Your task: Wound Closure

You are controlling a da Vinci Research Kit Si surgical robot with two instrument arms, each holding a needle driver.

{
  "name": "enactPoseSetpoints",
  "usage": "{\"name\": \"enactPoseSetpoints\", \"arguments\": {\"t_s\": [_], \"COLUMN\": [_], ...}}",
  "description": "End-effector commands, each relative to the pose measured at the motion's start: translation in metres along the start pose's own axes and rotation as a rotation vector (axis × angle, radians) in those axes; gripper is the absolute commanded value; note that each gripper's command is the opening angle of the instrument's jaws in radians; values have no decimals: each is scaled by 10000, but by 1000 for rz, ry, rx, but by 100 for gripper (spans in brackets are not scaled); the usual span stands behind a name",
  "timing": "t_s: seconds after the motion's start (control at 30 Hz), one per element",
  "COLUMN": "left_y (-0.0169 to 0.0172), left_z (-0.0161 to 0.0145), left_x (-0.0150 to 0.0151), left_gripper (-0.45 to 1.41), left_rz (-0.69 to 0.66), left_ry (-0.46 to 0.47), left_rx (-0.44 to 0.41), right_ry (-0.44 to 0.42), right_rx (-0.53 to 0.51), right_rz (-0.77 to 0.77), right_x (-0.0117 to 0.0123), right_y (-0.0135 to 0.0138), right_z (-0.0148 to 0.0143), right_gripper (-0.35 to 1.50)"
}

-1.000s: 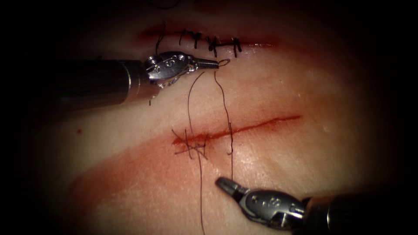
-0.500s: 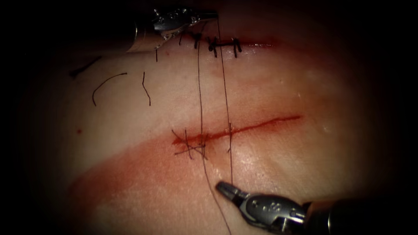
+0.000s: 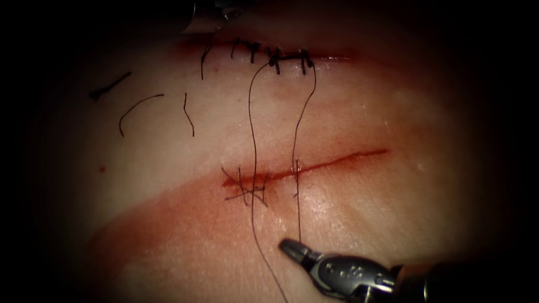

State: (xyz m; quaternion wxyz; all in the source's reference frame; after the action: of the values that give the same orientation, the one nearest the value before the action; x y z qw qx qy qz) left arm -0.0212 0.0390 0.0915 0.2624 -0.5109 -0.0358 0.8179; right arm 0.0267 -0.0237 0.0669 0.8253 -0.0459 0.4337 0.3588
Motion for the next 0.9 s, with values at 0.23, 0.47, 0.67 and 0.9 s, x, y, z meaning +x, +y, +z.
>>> {"name": "enactPoseSetpoints", "arguments": {"t_s": [0.23, 0.47, 0.67, 0.9], "left_y": [91, 183, 223, 221], "left_z": [-58, -76, -59, -22], "left_x": [-7, -13, -15, -21], "left_gripper": [42, 79, 79, 78], "left_rz": [-334, -551, -635, -638], "left_ry": [5, 0, 48, 52], "left_rx": [-182, -315, -430, -438], "right_ry": [-6, -6, -6, -4], "right_rx": [3, 2, 0, 1], "right_rz": [3, 4, -2, -4], "right_x": [-5, -3, -4, -6], "right_y": [-7, -8, -8, -10], "right_z": [6, 8, 12, 12], "right_gripper": [-35, -35, -35, -35]}}
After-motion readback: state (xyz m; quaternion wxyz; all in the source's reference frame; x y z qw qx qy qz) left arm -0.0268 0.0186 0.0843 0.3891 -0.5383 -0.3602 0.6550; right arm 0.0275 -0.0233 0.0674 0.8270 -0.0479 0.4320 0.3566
